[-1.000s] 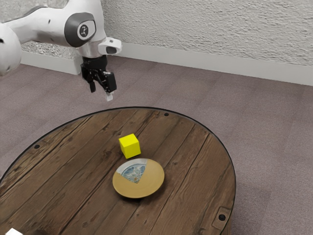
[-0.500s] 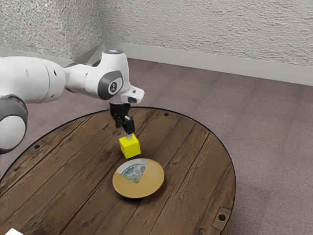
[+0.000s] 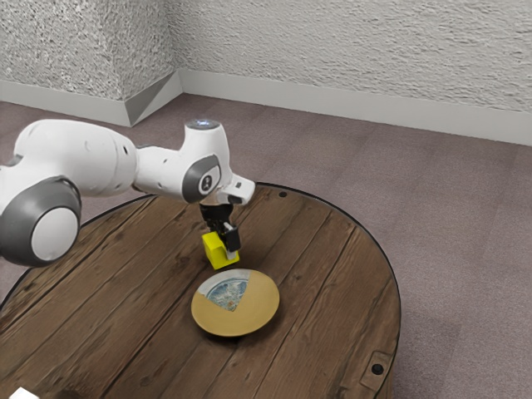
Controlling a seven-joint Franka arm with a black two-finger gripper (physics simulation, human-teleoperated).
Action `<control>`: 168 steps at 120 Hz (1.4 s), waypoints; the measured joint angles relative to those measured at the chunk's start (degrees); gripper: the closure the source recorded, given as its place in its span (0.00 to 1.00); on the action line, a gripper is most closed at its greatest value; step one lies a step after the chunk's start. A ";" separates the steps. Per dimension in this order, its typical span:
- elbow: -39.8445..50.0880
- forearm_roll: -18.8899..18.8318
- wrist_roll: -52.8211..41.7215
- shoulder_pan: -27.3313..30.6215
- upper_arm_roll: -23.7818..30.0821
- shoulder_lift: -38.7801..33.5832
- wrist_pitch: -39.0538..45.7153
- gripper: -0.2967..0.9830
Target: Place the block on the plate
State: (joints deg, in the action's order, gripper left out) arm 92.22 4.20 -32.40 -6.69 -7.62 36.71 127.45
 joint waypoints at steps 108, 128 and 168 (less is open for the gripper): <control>21.42 -0.32 -1.09 -8.75 -0.11 -22.29 -5.52 0.49; 23.98 -0.32 -1.22 -9.81 -0.09 -22.62 -5.82 0.49; 22.90 0.15 -1.58 -10.26 -0.45 -25.21 -6.61 0.30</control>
State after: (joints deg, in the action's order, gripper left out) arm 115.12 4.34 -33.98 -16.95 -8.06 11.51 120.83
